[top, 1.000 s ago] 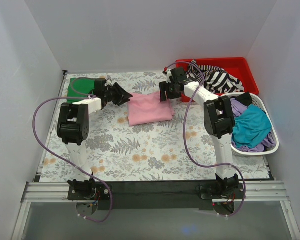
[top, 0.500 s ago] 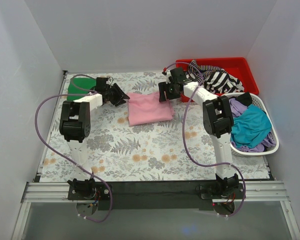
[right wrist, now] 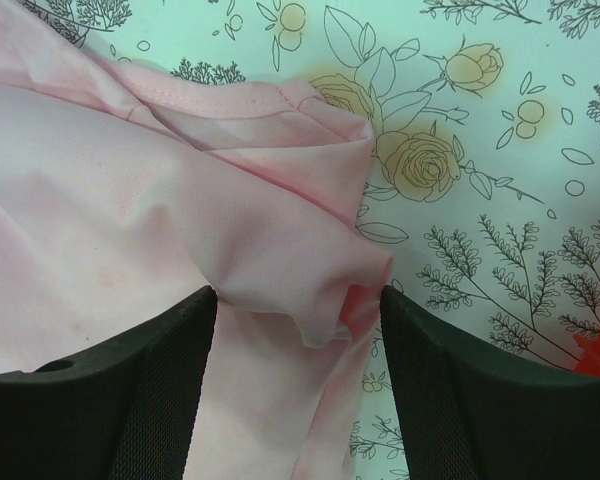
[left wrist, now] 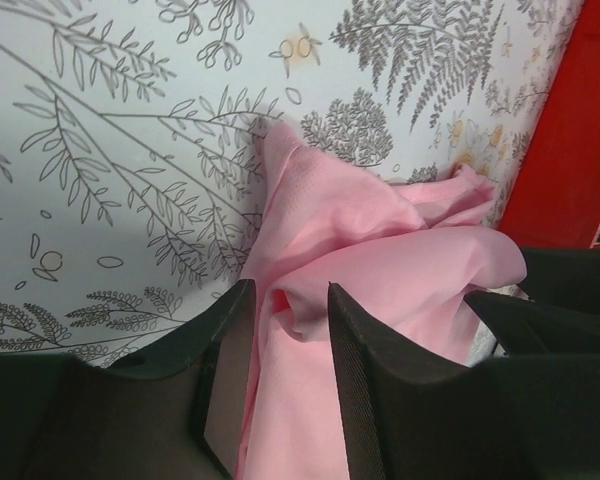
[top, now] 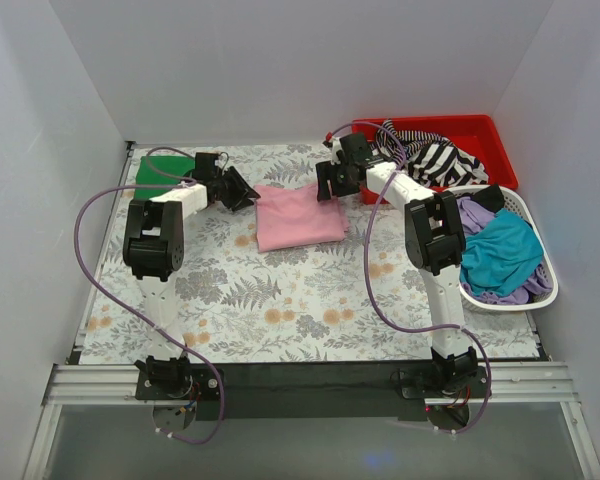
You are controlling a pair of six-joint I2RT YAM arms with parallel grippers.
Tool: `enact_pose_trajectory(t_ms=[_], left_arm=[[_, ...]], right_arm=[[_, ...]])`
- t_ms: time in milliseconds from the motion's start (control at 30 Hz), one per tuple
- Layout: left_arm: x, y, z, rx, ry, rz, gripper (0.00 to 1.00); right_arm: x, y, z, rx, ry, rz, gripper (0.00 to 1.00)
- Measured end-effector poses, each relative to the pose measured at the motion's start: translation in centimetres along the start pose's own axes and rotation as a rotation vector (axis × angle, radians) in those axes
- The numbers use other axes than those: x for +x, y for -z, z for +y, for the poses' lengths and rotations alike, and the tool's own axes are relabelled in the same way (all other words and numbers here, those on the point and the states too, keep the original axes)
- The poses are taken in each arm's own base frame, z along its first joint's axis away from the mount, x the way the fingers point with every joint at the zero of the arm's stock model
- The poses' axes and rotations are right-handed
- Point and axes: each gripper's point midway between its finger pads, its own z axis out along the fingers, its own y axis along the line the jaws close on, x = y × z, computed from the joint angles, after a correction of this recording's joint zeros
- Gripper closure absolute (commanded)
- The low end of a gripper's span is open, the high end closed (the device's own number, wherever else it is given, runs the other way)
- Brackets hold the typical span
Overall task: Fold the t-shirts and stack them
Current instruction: Fold the tshirt
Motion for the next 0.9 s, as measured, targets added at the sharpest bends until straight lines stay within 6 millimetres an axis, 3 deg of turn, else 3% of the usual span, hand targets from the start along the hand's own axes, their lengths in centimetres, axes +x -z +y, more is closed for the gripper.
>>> enact_pose_trajectory(t_ms=[133, 233, 267, 433, 467, 667, 900], left_arm=[[-0.8, 0.2, -1.1, 0.022, -0.002, -0.016, 0.80], [-1.1, 0.2, -1.6, 0.039, 0.001, -0.021, 0.97], [-1.1, 0.3, -1.7, 0.043, 0.002, -0.020, 1.00], [-0.8, -0.4, -1.5, 0.055, 0.014, -0.004, 1.00], [-0.7, -0.4, -1.4, 0.055, 0.016, 0.000, 1.00], [-0.4, -0.7, -1.3, 0.064, 0.019, 0.009, 1.00], [-0.7, -0.7, -1.9, 0.091, 0.004, -0.006, 1.00]], right_arm=[[-0.4, 0.0, 0.1, -0.003, 0.003, -0.009, 0.31], [-0.6, 0.0, 0.2, -0.008, 0.005, -0.013, 0.38], [-0.5, 0.0, 0.2, -0.009, 0.004, -0.011, 0.46], [0.1, -0.8, 0.0, -0.013, 0.005, 0.004, 0.63], [0.3, -1.0, -0.1, -0.014, 0.005, 0.008, 0.71], [0.5, -1.7, -0.1, -0.026, 0.007, 0.001, 0.98], [1.0, -1.3, 0.2, -0.043, 0.017, -0.023, 0.99]])
